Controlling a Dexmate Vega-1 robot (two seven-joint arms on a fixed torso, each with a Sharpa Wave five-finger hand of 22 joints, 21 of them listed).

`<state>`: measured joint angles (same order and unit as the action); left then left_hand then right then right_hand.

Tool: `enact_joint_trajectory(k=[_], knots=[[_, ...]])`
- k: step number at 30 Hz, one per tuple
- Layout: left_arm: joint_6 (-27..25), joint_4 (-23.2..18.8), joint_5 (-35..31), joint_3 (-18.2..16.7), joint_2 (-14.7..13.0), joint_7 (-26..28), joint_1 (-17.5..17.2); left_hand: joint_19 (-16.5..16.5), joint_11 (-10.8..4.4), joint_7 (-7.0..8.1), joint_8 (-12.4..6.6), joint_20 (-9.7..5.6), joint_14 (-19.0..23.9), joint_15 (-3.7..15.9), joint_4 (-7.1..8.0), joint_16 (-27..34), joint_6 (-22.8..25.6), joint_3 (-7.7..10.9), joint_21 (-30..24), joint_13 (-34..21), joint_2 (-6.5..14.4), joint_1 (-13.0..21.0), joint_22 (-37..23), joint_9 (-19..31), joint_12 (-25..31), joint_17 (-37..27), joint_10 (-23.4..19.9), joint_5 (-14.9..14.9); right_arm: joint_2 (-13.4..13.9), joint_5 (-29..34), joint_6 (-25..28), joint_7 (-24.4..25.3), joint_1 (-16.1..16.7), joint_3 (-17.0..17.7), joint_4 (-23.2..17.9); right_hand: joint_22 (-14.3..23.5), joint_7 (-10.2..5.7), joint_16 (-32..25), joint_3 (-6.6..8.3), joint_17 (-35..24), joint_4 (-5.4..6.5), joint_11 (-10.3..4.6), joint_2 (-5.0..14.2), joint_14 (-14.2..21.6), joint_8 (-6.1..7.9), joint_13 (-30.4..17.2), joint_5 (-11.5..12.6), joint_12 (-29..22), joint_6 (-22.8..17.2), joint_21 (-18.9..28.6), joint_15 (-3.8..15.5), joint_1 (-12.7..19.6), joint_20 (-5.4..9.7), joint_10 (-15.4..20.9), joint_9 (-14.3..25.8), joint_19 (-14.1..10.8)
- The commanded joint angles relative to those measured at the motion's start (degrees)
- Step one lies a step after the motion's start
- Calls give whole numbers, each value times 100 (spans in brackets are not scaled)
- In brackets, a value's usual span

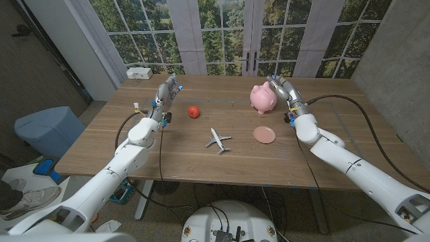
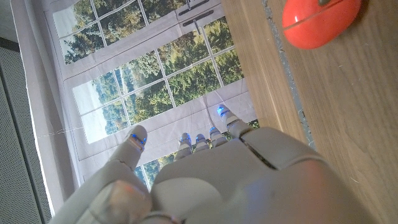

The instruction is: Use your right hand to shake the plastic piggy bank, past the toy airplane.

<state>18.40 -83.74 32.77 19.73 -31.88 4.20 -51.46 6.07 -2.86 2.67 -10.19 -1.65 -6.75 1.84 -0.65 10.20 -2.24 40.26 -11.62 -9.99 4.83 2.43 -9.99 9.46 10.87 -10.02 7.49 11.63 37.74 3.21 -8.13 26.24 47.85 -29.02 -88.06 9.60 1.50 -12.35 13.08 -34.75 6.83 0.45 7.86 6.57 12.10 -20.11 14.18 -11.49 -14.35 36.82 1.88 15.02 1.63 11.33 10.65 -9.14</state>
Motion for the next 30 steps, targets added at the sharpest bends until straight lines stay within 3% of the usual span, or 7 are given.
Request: enact_joint_trajectory(k=[1,5,16,23,30], knots=[[-35,-185,47,-65,-96,-3,-158,38,-28,37,-20,-89,-10,219,37,21,10,13,12,-14,424,-65,-15,30,11,-18,-1,2,-142,-699,-1301,-221,299,448,274,-3,-20,20,168,88,53,-35,269,13,-20,66,-13,-18,-61,-75,177,8,191,63,0,-69],[-45,-233,66,-92,-138,-6,-224,48,-22,40,-21,-191,-13,261,68,23,24,14,11,-14,436,-73,-14,29,11,-21,-6,5,-227,-1024,-1601,-418,372,580,351,-9,-19,66,343,178,64,-63,356,-34,-47,127,-7,15,-46,-118,241,47,285,15,-2,-130],[-125,-466,129,-186,-276,50,-472,54,-31,46,-19,-260,-18,286,102,23,36,14,13,-13,437,-81,-12,27,11,-22,-9,9,-601,-2385,-2334,-1306,430,928,816,-18,80,117,553,317,53,1,342,-75,-62,211,-10,32,-60,-205,213,104,326,4,-2,-143],[-111,-654,151,-300,-393,129,-705,52,-23,46,-14,-278,-25,285,113,19,32,14,16,-13,431,-81,-11,27,4,-20,7,11,-1112,-3632,-2950,-2091,349,1216,1384,-21,148,137,649,408,44,41,304,-90,-48,263,-26,11,-131,-267,203,117,345,73,-1,-136],[38,-598,176,-331,-391,35,-790,43,-17,44,-10,-272,-28,283,117,16,26,15,20,-13,423,-78,-10,26,2,-17,12,12,-1192,-3724,-3185,-2168,565,1355,1222,-22,185,149,725,488,19,51,279,-94,-33,304,-42,4,-203,-315,193,139,365,110,0,-145]])
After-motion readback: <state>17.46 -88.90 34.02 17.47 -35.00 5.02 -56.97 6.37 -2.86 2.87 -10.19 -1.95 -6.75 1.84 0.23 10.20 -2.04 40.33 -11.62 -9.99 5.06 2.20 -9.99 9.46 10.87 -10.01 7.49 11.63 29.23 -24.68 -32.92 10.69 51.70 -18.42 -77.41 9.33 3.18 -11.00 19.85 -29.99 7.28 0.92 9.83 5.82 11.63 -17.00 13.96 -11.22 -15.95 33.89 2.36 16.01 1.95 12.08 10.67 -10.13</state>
